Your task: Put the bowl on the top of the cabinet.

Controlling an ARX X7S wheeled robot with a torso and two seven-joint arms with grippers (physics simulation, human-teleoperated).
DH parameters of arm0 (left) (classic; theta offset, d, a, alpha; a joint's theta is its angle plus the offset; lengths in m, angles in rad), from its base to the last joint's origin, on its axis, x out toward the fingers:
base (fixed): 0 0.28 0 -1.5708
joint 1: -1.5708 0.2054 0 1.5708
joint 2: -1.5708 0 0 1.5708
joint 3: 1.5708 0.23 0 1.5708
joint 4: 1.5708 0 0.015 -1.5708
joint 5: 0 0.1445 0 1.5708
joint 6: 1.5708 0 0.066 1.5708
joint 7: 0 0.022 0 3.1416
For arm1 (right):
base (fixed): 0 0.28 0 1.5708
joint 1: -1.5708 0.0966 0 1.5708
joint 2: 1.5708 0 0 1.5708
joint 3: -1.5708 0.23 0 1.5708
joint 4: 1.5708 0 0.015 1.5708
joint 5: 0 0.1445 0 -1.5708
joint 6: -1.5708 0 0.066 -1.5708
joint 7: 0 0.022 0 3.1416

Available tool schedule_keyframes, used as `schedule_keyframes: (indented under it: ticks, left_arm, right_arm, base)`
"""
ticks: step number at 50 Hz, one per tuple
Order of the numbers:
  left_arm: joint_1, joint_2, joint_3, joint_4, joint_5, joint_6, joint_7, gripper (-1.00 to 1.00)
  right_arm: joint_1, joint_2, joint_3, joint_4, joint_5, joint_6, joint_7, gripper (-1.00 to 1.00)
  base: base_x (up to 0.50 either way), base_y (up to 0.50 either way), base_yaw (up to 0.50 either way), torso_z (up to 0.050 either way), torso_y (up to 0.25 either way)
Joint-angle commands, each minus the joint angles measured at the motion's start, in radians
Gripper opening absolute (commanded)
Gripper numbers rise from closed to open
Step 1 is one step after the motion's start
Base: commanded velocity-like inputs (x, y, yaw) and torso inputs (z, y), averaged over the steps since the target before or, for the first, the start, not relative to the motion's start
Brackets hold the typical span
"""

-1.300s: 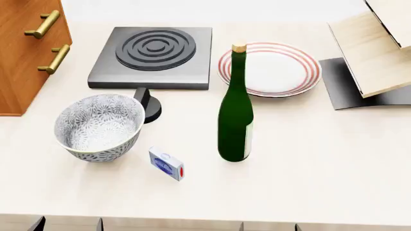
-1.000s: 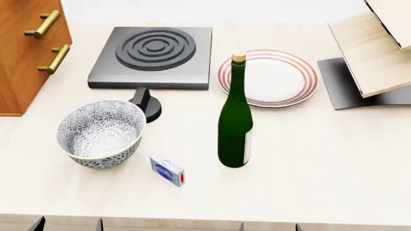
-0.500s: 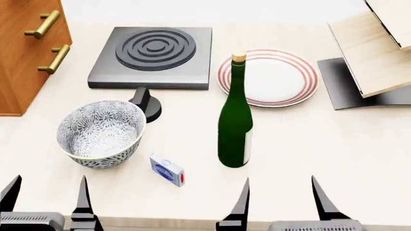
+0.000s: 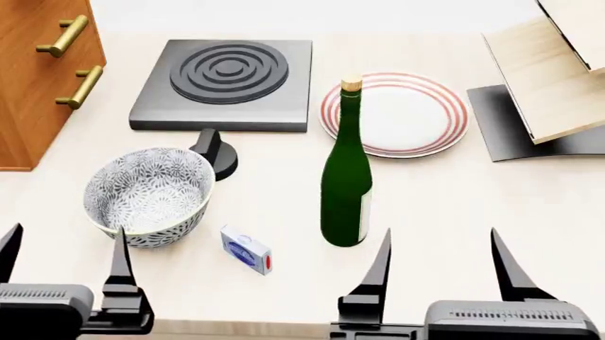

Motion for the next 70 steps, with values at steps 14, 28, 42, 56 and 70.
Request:
schedule_keyframes:
  ticks: [14, 28, 42, 56, 70]
  left_arm:
    - [-0.002, -0.025, 0.016, 0.006, -0.031, -0.001, -0.026, 1.00]
    - [-0.006, -0.034, 0.034, 0.012, -0.040, -0.009, -0.036, 1.00]
    - [-0.008, -0.045, 0.042, 0.012, -0.050, -0.005, -0.048, 1.00]
    - [-0.006, -0.055, 0.047, 0.005, -0.060, 0.003, -0.058, 1.00]
    - [-0.009, -0.063, 0.052, 0.004, -0.070, 0.004, -0.068, 1.00]
  right_arm:
    - [-0.005, 0.017, -0.007, 0.018, 0.012, -0.028, 0.033, 1.00]
    - [-0.003, 0.028, -0.015, 0.027, 0.020, -0.033, 0.045, 1.00]
    - [-0.008, 0.031, -0.008, 0.024, 0.053, -0.052, 0.049, 1.00]
    - [-0.007, 0.045, -0.025, 0.045, 0.035, -0.060, 0.070, 1.00]
    - [-0.014, 0.047, -0.018, 0.047, 0.065, -0.086, 0.074, 1.00]
  base:
    - [0.03, 0.42, 0.00, 0.000, 0.000]
    - [0.02, 0.39, 0.00, 0.000, 0.000]
    - [0.01, 0.13, 0.00, 0.000, 0.000]
    - [0.00, 0.40, 0.00, 0.000, 0.000]
    - [0.00, 0.26, 0.00, 0.000, 0.000]
